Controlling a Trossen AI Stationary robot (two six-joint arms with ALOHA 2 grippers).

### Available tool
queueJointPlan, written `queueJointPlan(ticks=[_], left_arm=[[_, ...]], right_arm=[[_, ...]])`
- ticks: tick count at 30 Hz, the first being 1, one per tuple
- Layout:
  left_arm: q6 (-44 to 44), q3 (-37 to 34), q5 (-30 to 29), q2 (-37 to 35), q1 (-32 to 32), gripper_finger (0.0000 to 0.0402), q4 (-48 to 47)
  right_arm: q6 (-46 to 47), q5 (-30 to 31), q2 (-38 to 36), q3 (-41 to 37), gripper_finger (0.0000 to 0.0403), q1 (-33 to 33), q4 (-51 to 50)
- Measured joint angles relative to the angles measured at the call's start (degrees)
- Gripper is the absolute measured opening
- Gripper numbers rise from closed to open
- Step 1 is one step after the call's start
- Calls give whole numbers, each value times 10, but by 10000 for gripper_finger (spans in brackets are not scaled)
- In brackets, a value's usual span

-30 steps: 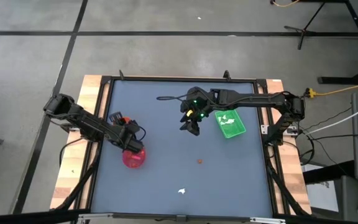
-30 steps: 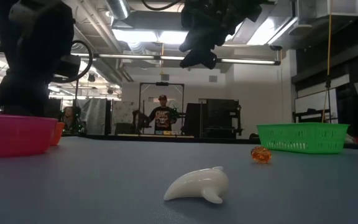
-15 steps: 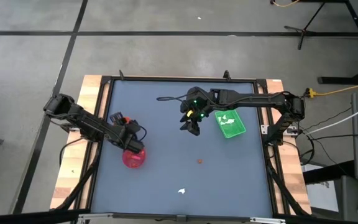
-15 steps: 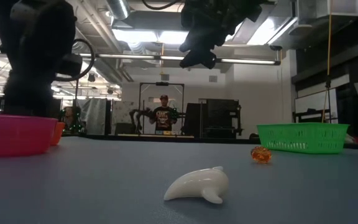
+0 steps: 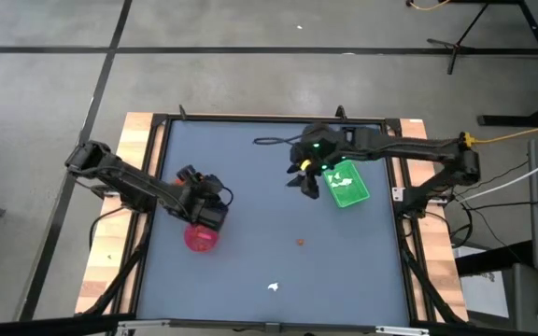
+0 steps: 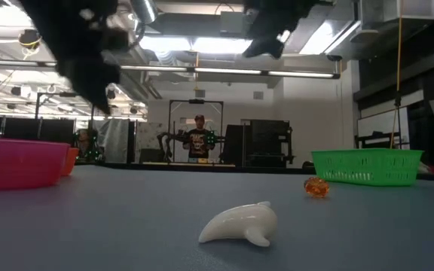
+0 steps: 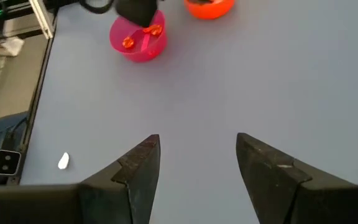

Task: Sort Halloween decoration
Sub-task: Put the orange pumpkin toy into the red bowl

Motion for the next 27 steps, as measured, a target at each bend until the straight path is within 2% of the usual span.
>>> queueJointPlan(ticks=[5, 8, 11, 15, 19, 22, 27], left_arm=[[39, 50, -10, 0, 0, 192, 50], [95, 60, -1, 0, 0, 192, 130], [162, 60, 25, 0, 0, 192, 230], [234, 51, 82, 0, 0, 192, 370], [255, 31, 185, 1, -3, 192, 486], [256, 23, 240, 16, -14, 192, 543], [289, 22, 286, 76, -45, 192, 627]], right_arm=[[-15, 56, -62, 0, 209, 0, -45], [-15, 91, -97, 0, 209, 9, -76], [-15, 151, -124, 0, 209, 31, -107], [-14, 224, -150, 0, 209, 76, -144], [-14, 273, -158, 0, 209, 117, -161], [-14, 279, -158, 0, 209, 140, -165], [-13, 276, -154, 0, 209, 160, -164]])
